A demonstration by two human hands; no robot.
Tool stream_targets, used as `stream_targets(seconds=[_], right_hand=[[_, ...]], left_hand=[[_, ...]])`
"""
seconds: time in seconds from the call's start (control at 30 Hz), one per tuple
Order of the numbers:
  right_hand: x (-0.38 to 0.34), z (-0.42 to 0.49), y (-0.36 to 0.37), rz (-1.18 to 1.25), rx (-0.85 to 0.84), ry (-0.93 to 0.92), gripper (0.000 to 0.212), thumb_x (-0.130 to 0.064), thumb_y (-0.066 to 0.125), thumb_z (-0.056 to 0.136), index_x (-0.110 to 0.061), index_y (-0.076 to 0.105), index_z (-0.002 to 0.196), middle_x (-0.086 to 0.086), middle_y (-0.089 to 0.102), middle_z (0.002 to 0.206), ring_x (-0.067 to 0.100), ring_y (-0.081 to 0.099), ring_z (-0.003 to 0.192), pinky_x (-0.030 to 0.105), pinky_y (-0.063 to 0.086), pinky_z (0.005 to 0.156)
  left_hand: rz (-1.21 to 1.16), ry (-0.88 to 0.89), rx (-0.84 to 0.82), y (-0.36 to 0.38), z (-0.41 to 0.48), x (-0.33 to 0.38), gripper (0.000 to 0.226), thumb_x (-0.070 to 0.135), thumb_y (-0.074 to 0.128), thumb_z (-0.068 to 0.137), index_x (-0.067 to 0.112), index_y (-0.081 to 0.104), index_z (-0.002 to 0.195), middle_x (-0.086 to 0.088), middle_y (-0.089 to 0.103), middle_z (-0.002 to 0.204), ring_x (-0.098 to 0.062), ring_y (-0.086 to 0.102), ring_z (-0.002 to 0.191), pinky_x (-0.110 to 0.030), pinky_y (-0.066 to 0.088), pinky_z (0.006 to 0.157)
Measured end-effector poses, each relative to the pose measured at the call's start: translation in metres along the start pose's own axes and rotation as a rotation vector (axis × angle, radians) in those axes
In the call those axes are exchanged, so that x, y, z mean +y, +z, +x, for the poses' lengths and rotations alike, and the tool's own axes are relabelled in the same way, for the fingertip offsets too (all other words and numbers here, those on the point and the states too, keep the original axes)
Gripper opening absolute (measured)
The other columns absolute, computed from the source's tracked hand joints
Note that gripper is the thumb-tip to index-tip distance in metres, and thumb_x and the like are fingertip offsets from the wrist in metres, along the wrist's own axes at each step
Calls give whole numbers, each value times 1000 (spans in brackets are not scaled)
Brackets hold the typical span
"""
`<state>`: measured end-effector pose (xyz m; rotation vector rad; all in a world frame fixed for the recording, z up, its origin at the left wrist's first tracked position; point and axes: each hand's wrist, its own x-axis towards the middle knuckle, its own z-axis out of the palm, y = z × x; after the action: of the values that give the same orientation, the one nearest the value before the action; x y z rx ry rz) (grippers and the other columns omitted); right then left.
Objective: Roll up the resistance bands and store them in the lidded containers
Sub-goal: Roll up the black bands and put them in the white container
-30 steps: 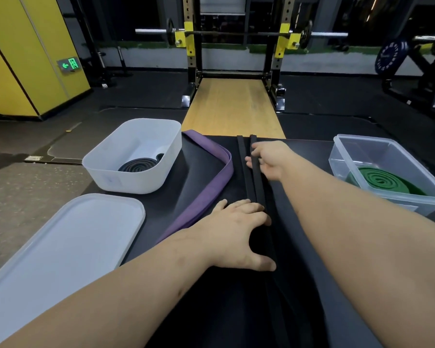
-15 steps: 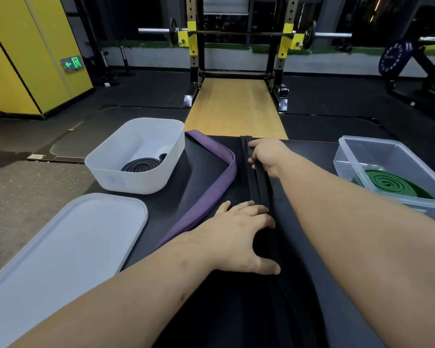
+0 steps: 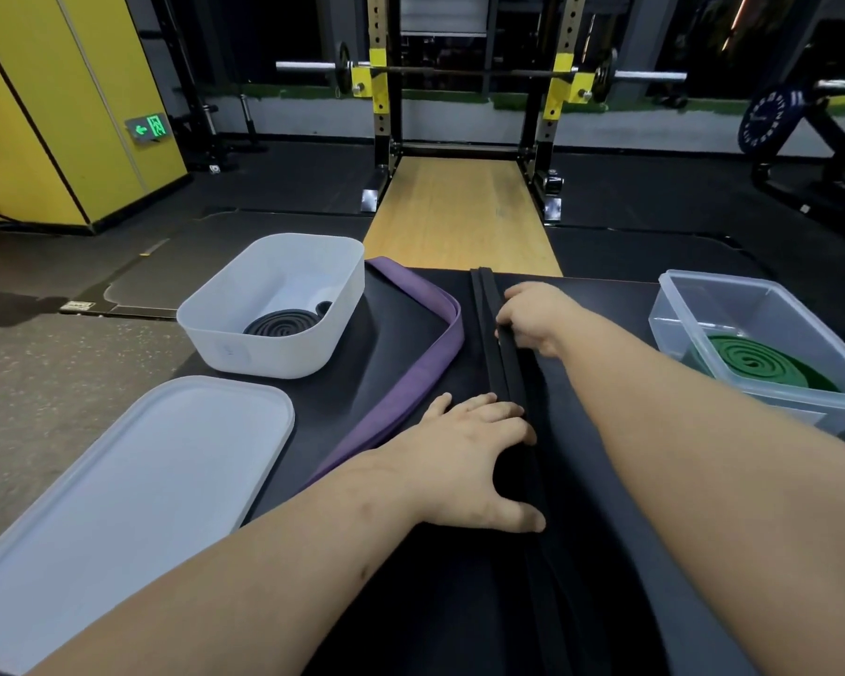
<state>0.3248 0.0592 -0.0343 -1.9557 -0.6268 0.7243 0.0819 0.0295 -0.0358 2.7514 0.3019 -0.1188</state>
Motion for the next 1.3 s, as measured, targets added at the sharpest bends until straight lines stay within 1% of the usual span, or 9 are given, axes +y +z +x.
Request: stream_targets(seconds=[0.07, 0.27, 0.43, 0.53, 0.67, 0.9, 1.1, 1.2, 1.3], right_hand=[[3, -16, -6, -46, -14, 32, 17, 2, 62, 91, -15, 61, 97, 15, 64, 104, 29, 67, 89, 39, 63, 77], [4, -46, -7, -39, -58, -60, 42, 4, 63, 92, -20, 61, 125, 14, 66, 109, 27, 65, 95, 34, 57, 67], [12, -52, 1, -135, -56, -61, 40, 3, 66, 92, -16, 66, 127, 10, 67, 114, 26, 66, 101, 46, 63, 86], [16, -66, 0, -173, -30, -70, 42, -1, 68, 92, -21, 65, 129, 10, 66, 121, 29, 67, 106, 46, 64, 85], [21, -103, -6, -290, -53, -96, 53, -6, 69, 91, -27, 58, 138, 9, 67, 119, 26, 74, 88, 38, 63, 80], [39, -167, -13, -397, -140, -158, 43, 0, 68, 85, -22, 68, 122, 0, 68, 88, 19, 67, 70, 45, 62, 84], [46, -219, -19, -400, -195, -155, 35, -2, 70, 84, -23, 73, 112, -5, 65, 83, 14, 65, 62, 27, 58, 67], [51, -243, -21, -404, -227, -164, 36, -2, 70, 81, -31, 73, 102, -7, 68, 88, 14, 69, 67, 28, 58, 68], [63, -259, -21, -494, -199, -214, 35, -13, 72, 82, -38, 72, 107, -12, 67, 90, 14, 67, 83, 22, 51, 70]], left_hand=[[1, -6, 4, 0, -1, 1, 79, 70, 67, 81, 36, 41, 147, 12, 19, 167, -9, 1, 156, -52, -1, 126], [-12, -11, 38, 2, -7, 6, 79, 65, 67, 84, 37, 37, 152, 9, 11, 169, -7, 1, 155, -48, -1, 127], [-5, -8, 53, 7, -18, 7, 73, 65, 62, 87, 40, 37, 151, 8, 14, 169, -8, 5, 154, -47, -1, 127], [4, -12, 46, 10, -21, 12, 71, 65, 59, 89, 40, 37, 152, 6, 14, 169, -9, 4, 156, -48, -1, 127], [8, -8, 41, 15, -32, 22, 70, 65, 58, 90, 39, 37, 152, 4, 14, 169, -11, 4, 155, -49, -2, 127], [39, 51, 61, 28, -60, 43, 63, 61, 57, 91, 40, 43, 148, 4, 15, 167, -11, 5, 155, -49, 0, 127], [92, 164, 143, 39, -82, 57, 52, 33, 61, 90, 37, 55, 141, 8, 41, 150, -13, 27, 144, -37, 12, 125], [55, 192, 190, 42, -96, 65, 51, 21, 60, 90, 32, 59, 139, 10, 48, 146, -11, 36, 139, -28, 25, 121], [41, 178, 233, 49, -111, 75, 52, 23, 57, 92, 31, 55, 143, 14, 49, 146, -6, 37, 137, -22, 32, 115]])
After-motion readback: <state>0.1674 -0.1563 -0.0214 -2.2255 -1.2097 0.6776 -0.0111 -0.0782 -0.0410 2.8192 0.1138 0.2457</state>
